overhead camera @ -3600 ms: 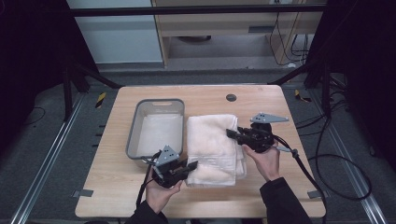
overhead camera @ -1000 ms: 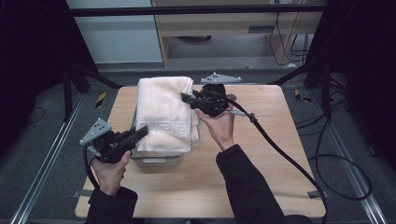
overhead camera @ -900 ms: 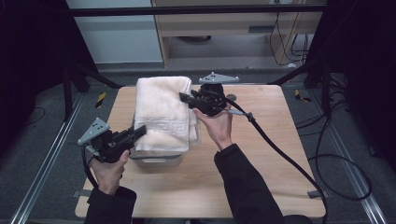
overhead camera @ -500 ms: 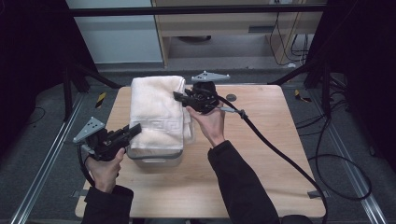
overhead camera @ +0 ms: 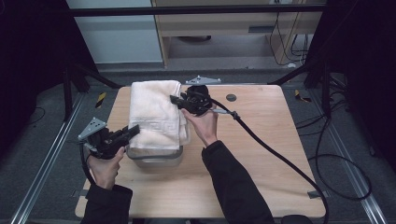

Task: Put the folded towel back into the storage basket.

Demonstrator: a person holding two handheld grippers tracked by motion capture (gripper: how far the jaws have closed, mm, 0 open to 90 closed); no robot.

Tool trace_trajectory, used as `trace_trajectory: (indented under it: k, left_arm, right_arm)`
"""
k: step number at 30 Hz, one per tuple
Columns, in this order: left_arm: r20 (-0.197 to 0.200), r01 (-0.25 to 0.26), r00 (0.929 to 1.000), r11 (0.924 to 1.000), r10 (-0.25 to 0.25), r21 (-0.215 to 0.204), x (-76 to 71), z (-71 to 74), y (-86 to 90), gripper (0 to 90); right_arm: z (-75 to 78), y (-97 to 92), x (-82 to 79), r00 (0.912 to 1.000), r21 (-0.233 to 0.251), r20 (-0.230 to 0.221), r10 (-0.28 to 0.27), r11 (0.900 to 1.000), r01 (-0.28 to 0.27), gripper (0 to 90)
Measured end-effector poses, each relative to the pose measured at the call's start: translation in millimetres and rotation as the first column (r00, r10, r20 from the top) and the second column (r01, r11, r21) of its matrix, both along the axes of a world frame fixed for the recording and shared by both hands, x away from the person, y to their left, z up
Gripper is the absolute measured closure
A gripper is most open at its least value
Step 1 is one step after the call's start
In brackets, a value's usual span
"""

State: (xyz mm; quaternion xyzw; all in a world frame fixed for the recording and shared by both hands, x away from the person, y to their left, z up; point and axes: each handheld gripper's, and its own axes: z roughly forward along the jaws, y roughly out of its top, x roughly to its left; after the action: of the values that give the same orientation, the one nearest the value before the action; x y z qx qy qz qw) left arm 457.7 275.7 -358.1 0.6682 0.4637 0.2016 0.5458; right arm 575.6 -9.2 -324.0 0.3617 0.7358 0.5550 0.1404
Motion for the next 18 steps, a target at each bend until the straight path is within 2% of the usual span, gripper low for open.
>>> trace_trajectory:
  k: [8,18]
  left_arm:
    - [-0.032,-0.017,0.9993,0.9996,0.018,0.023,9.2,-12.9,2.8,75.4]
    - [-0.065,-0.026,0.9975,0.9987,0.029,0.044,17.0,-24.4,7.1,75.4]
  right_arm:
    - [-18.3,8.7,11.0,0.9997,-0.018,-0.024,-0.009,0.9998,0.008,68.8]
    - [-33.3,15.3,18.8,0.9986,-0.033,-0.051,-0.012,0.9994,0.01,68.7]
